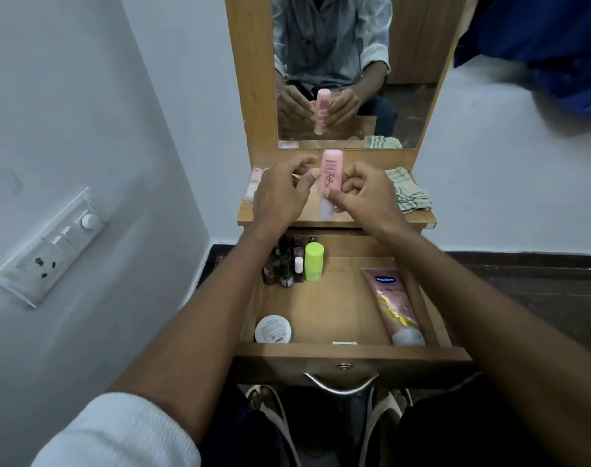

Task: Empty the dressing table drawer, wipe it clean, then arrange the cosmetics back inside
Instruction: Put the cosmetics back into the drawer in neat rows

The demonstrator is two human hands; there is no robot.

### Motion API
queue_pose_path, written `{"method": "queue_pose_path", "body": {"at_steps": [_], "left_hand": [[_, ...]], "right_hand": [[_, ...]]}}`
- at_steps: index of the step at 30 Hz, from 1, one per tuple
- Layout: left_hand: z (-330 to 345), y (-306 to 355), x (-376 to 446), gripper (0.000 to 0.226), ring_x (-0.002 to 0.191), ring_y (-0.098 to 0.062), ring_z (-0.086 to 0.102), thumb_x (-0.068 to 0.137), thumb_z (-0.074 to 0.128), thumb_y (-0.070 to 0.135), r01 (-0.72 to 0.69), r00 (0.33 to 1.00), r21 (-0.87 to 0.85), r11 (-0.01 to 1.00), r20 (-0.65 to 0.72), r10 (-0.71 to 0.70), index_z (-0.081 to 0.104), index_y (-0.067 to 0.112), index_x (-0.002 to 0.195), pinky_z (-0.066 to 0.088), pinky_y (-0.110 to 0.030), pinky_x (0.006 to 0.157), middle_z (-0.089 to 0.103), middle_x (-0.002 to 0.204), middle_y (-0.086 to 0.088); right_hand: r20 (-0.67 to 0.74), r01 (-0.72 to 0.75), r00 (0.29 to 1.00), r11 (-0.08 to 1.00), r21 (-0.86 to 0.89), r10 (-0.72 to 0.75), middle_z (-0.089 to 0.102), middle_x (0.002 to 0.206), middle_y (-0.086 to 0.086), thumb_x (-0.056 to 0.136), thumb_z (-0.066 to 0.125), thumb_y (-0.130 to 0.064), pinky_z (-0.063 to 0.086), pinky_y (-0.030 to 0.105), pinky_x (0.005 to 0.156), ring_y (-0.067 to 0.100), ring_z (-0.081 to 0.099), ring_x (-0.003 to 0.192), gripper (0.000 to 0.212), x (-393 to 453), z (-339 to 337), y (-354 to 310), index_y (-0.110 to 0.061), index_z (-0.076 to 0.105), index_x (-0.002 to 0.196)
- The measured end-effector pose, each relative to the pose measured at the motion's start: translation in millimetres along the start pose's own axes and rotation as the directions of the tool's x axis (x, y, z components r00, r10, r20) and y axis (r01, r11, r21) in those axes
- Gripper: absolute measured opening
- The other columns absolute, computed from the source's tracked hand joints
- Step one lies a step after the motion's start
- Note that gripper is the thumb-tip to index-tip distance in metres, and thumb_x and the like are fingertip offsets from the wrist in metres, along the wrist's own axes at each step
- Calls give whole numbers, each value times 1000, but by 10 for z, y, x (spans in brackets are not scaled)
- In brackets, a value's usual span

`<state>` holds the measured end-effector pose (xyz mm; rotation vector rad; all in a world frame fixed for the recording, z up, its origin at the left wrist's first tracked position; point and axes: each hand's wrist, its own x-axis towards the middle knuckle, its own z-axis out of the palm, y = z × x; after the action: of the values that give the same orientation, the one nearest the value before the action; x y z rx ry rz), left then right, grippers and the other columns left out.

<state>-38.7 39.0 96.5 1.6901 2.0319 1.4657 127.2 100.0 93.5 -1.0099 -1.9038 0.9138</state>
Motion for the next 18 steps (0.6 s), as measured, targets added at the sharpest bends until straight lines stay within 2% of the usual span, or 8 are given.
{"method": "queue_pose_path", "body": {"at_steps": [3, 7, 8, 10, 12, 13, 16, 18], "left_hand": [[17, 22, -261, 28, 82, -14, 72, 100, 67, 30, -12, 994, -92, 996, 106, 22, 74, 25, 127, 59, -34, 78, 75, 93, 5], [158, 11, -680, 20, 68, -4, 65, 98, 73, 15, 58, 972, -141, 988, 235, -23, 78, 16, 117, 52, -16, 61, 79, 88, -2], [211, -14, -760, 17, 63, -3, 64, 96, 74, 16, 94, 965, -122, 988, 256, -60, 79, 17, 112, 53, -19, 60, 79, 85, 0], [318, -68, -851, 11, 58, -5, 63, 94, 77, 22, 187, 943, -86, 979, 296, -155, 80, 19, 104, 59, -32, 64, 79, 80, 0], [425, -81, -909, 12, 61, -10, 67, 90, 80, 26, 267, 910, -63, 962, 346, -229, 80, 19, 99, 64, -40, 69, 79, 79, -1], [469, -67, -939, 13, 65, -13, 71, 89, 82, 28, 293, 895, -50, 955, 367, -256, 81, 18, 97, 65, -41, 71, 79, 79, -1], [592, -50, -1045, 18, 71, -26, 77, 87, 85, 27, 393, 835, -44, 918, 436, -337, 80, 10, 89, 66, -48, 75, 80, 78, -8], [666, -76, -1102, 25, 66, -26, 74, 87, 84, 25, 470, 778, -17, 883, 481, -405, 78, 0, 87, 66, -49, 79, 79, 75, -14]], "right_hand": [[112, -67, 992, 995, 72, 58, 78, 88, 15, 84, 86, -17, 65, 43, 69, 27, 78, 75, 30, -354, -149, 60, -4, 65, 101], [287, -282, 926, 954, 101, 243, 79, 86, 17, 83, 87, -10, 63, 51, 80, 37, 78, 82, 24, -685, -237, 208, -2, 70, 99], [335, -331, 897, 941, 76, 288, 79, 90, 17, 83, 85, -8, 64, 47, 81, 35, 79, 84, 21, -721, -248, 226, -2, 72, 97], [402, -417, 833, 909, 2, 381, 78, 97, 22, 84, 81, 0, 64, 31, 68, 24, 79, 75, 17, -764, -284, 237, 2, 72, 98], [451, -482, 763, 873, -79, 462, 77, 96, 24, 85, 78, 7, 57, 19, 54, 14, 76, 64, 22, -779, -326, 252, 11, 71, 106], [473, -495, 733, 860, -123, 489, 78, 94, 22, 85, 77, 9, 55, 17, 52, 13, 76, 62, 24, -778, -344, 263, 13, 70, 108], [493, -485, 680, 837, -252, 543, 79, 91, 19, 84, 80, 6, 59, 20, 54, 17, 78, 67, 23, -768, -370, 320, 10, 72, 106], [471, -450, 682, 828, -334, 560, 80, 88, 16, 81, 83, 3, 65, 31, 66, 24, 80, 77, 22, -754, -363, 367, 6, 74, 102]]}}
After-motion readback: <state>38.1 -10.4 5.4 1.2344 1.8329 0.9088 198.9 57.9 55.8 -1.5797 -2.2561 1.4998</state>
